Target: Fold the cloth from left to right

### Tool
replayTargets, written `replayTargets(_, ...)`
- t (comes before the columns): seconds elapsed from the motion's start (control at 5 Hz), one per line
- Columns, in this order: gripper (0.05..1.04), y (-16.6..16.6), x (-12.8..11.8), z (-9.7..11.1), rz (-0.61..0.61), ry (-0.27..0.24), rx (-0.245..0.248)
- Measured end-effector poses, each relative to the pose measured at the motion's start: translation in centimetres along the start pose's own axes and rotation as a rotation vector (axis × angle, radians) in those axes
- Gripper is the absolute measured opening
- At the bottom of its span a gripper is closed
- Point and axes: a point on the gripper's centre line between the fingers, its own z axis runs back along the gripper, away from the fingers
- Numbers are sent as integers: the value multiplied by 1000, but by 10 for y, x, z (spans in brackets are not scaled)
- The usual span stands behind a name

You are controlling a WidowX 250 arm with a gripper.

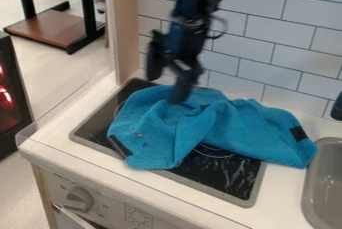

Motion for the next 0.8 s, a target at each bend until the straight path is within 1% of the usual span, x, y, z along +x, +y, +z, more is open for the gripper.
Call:
replayTargets(0.2,999,14,-32,-16,240,69,-76)
replayTargets(0.4,999,17,-48,-31,462,94,-151)
replayTargets(0.6,999,19,-65,-51,631,69,-243)
replayTargets(0.8,999,20,-60,-58,660,-6,-269)
